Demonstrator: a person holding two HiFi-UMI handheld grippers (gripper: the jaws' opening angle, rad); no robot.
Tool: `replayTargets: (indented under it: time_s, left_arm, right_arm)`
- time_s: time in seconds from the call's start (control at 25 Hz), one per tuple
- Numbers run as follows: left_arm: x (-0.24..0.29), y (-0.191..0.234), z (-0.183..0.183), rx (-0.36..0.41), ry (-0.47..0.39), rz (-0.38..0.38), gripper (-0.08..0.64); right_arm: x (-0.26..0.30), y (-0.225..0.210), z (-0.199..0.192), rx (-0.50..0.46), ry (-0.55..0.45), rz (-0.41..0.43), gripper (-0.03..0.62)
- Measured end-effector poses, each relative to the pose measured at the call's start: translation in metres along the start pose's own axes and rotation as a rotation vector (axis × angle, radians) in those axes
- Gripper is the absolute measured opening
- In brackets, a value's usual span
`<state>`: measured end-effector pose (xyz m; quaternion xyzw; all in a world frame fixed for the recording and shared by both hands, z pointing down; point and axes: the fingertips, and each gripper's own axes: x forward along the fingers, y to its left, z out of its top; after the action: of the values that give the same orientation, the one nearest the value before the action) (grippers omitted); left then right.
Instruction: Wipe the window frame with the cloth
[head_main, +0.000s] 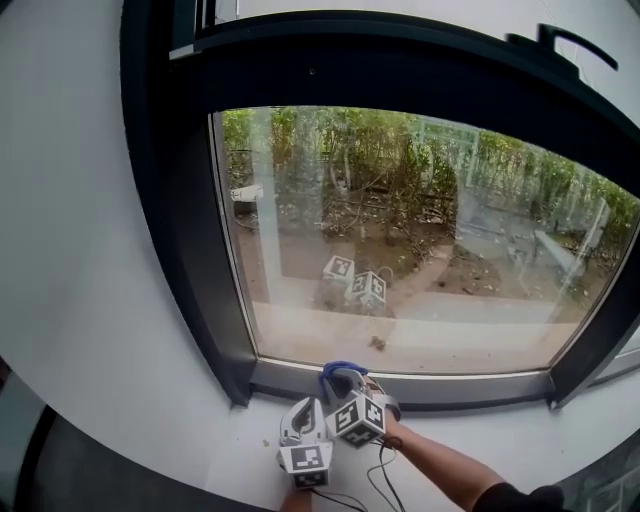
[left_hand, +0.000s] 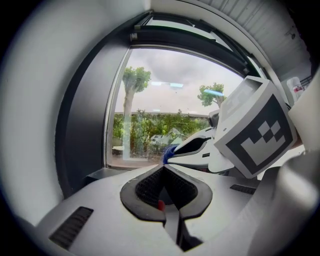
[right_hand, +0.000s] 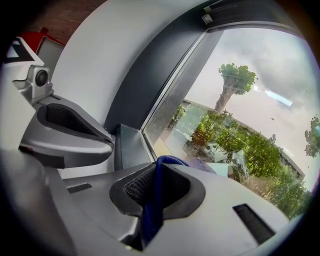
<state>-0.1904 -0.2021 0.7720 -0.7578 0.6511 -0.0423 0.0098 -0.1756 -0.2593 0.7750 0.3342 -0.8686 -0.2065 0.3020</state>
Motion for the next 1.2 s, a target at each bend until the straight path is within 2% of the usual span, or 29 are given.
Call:
replayTargets:
  time_s: [0.08,0.16,0.36,0.52,0.64,0.96,1.2]
  left_arm:
    - [0.002,0.005,-0.001,0.056,-0.016,0.009,0.003]
    - [0.002,0.012,-0.001,0.069,-0.023,0.023,0.005]
    - [-0.008,0.053,-0.007,-0.011,0.042,0.083,0.003]
    - [-0.013,0.06,-0.007,-0.075,0.119,0.136,0.004]
    - [-0.015,0.069,-0.008,-0.11,0.095,0.167,0.003]
    - [-0.011,0.085,-0.007,-0.108,0.078,0.19,0.003]
    - [-0.021,0.096,-0.009,-0.08,0.113,0.238,0.005]
  right_arm:
    - [0.006,0.004,0.006,-0.008,-0.007,0.011,0.023]
    - [0.011,0.007,0.013,-0.006,-0.014,0.022,0.022]
    - [0.026,0.02,0.032,-0.021,-0.016,0.033,0.023]
    - [0.027,0.019,0.03,-0.038,-0.023,0.053,0.023]
    - [0.033,0.024,0.036,-0.045,-0.027,0.069,0.023]
    - [0.049,0.029,0.068,-0.044,-0.055,0.094,0.022]
    - [0.055,0.04,0.079,-0.021,-0.075,0.126,0.023]
